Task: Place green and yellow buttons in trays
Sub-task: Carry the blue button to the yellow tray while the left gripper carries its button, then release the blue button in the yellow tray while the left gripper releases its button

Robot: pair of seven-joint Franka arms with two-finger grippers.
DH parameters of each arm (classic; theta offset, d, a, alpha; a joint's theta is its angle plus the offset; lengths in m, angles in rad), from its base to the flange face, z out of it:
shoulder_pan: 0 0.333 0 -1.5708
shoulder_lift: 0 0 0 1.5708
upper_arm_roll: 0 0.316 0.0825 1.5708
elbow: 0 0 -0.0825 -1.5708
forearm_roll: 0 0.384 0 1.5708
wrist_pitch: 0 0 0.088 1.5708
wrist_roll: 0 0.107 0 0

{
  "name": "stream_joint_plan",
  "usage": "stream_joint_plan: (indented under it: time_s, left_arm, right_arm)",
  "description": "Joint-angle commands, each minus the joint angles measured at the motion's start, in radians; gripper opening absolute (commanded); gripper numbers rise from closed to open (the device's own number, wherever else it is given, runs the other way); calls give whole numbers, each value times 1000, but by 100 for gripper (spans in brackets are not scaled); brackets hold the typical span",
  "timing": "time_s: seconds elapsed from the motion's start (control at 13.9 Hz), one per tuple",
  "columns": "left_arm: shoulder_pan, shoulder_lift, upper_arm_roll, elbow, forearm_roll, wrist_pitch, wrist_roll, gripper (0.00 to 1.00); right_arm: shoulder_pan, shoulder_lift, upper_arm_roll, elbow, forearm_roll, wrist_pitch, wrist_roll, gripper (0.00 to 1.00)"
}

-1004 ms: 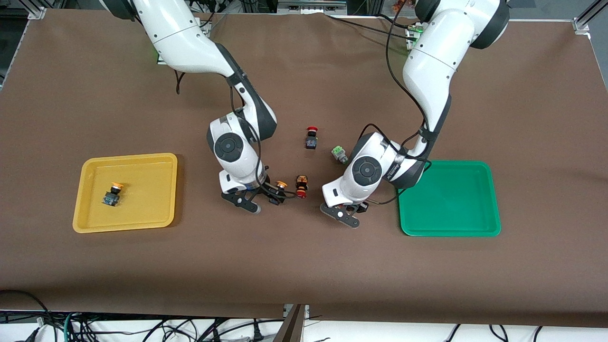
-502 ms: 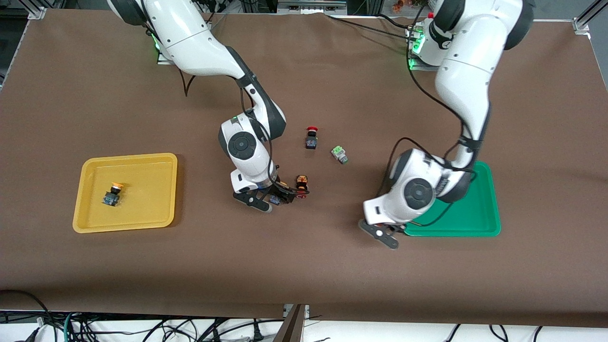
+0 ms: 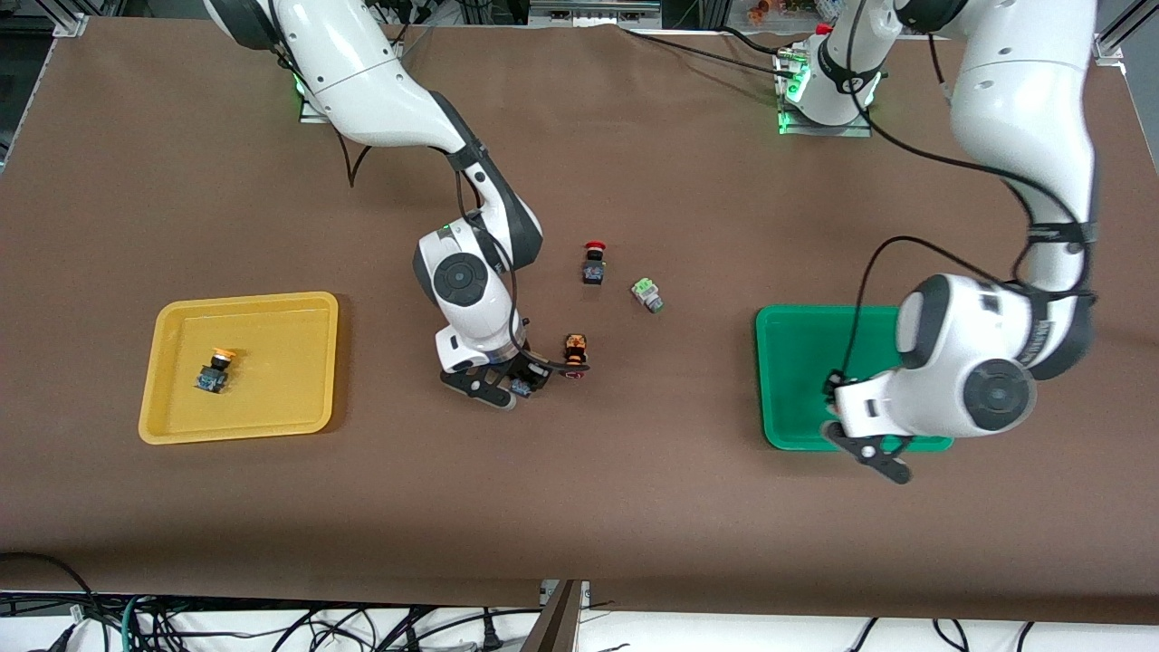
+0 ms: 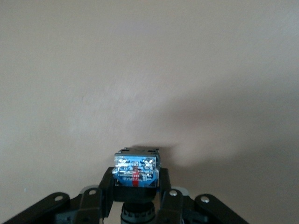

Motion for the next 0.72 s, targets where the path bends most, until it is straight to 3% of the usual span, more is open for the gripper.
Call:
stream_joint_plan:
  time_s: [0.0,0.36,0.57,0.65]
  left_arm:
    - [62,-5,-13,-56,21,18,52,0]
    - [76,28,-13,-66,15,47,86,0]
    - [91,36,-19,-120,-46,68,85,0]
    - [94,35,-19,-155,-50,96,85,0]
  right_arm:
    - [-109,-57,7,82,-2,-252,-94,0]
    - [-337,-148,-50,55,-2,-587,-657,0]
    - [-368,-151,-166,-14,0,-574,-940,0]
    - [-391,-151,-175,-48,3,-528,-1008,0]
